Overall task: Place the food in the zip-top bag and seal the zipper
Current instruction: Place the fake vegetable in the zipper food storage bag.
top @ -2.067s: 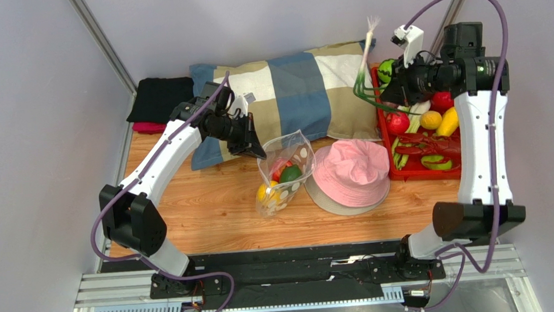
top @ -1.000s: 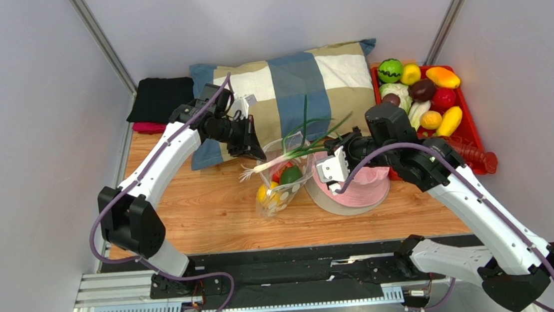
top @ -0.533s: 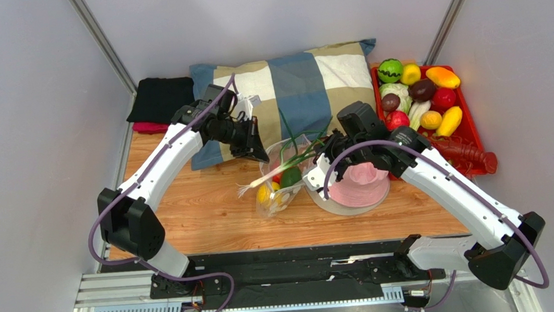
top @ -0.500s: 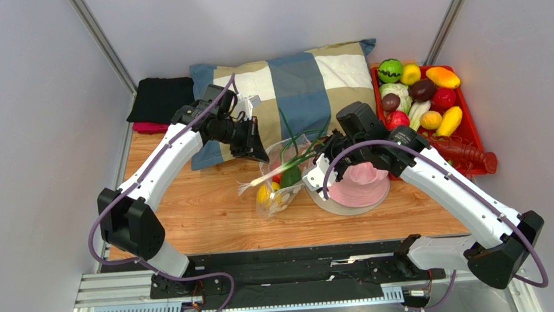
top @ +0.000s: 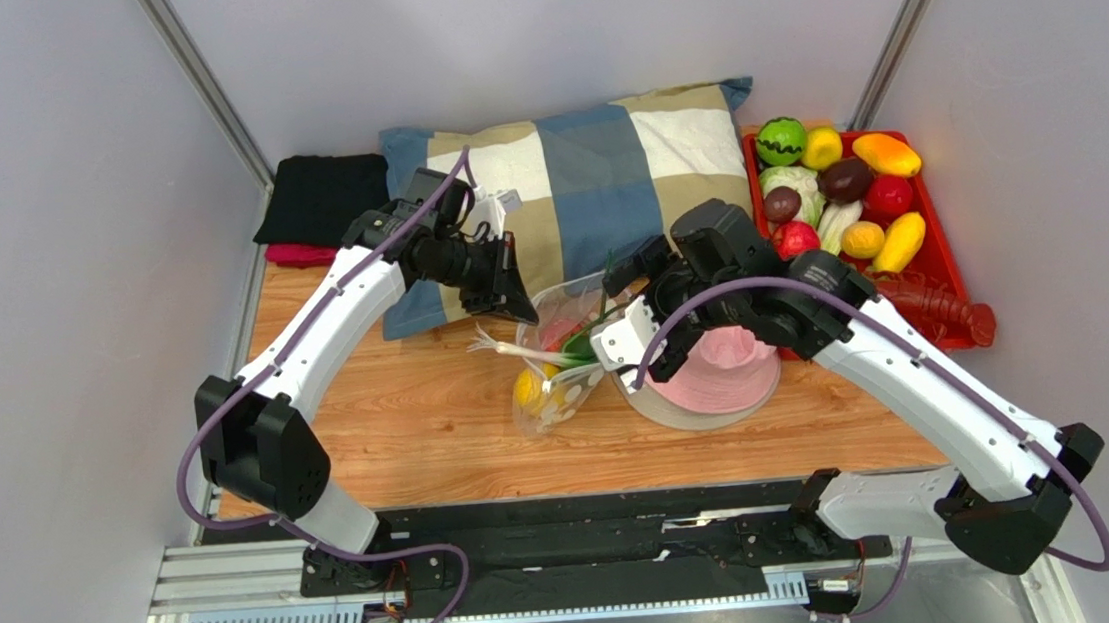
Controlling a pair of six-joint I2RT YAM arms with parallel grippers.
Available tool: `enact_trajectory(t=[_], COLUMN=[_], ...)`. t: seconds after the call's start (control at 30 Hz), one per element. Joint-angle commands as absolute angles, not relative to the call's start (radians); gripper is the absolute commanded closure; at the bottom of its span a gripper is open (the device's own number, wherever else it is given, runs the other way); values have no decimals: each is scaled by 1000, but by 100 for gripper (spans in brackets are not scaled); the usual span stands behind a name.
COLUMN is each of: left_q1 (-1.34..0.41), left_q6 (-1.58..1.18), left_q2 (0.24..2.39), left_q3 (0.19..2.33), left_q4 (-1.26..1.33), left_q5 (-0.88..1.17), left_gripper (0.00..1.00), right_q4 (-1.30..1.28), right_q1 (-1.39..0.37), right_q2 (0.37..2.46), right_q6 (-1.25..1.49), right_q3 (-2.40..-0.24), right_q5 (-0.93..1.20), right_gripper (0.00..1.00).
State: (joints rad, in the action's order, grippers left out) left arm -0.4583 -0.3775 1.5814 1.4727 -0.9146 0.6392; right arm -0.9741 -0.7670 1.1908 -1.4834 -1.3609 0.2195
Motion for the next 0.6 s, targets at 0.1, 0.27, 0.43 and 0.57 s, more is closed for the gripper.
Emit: enact_trajectory(t=[0.1,0.27,0.43,0.57], left_q1=[-463,-463,-462,-460], left_q6=[-382,-387,-390,-402], left_q2=[1578,1585,1582,1586], left_q3=[1503,1511,1508,1508], left_q4=[-897,-899,-899,-899], left_q5=[663,660,658,676], left_gripper=[100,100,100,100], right_q4=[-1039,-1028,-1003,-993], right_q1=[-842,-873,-897,-974], right_q2=[1155,1290,1474,1560], right_q6=[-1125,-863,-660,-604], right_q3=[-1534,-1710,-1905,-1965], right_q5=[322,400,428,405], right_gripper=[12,12,21,24])
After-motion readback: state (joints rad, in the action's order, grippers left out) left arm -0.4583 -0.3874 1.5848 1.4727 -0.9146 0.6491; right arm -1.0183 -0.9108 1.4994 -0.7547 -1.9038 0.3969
